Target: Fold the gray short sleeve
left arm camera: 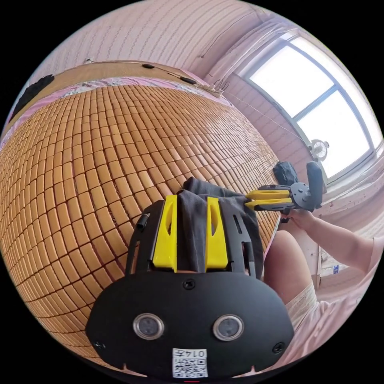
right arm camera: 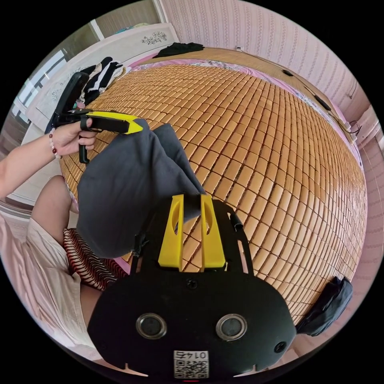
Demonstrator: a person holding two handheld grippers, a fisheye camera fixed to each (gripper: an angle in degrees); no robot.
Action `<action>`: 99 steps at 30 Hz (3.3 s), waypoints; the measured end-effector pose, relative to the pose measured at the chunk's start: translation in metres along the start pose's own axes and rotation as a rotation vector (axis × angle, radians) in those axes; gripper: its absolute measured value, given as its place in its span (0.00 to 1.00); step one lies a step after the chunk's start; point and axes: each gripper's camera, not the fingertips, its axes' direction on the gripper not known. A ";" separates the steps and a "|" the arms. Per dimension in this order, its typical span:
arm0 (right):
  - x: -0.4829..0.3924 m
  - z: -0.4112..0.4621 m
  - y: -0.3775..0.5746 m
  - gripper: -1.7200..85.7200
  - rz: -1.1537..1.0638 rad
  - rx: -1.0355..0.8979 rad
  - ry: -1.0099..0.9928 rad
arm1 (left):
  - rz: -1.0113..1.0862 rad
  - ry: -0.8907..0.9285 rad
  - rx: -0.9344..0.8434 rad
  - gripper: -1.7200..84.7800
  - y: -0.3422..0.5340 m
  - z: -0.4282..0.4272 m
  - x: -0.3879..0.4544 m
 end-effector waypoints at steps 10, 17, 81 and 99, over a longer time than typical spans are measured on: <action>0.043 -0.051 0.037 0.02 0.124 0.159 -0.132 | 0.266 0.046 0.092 0.06 -0.001 -0.038 0.037; 0.077 -0.064 0.054 0.03 0.232 0.169 -0.168 | 0.183 0.041 0.048 0.07 -0.038 -0.002 0.028; 0.109 -0.370 0.379 0.05 0.252 0.692 0.133 | 0.686 0.223 0.269 0.02 0.118 0.067 0.364; 0.309 -0.219 0.396 0.15 0.732 0.312 0.530 | 0.530 0.215 0.119 0.09 -0.040 0.245 0.483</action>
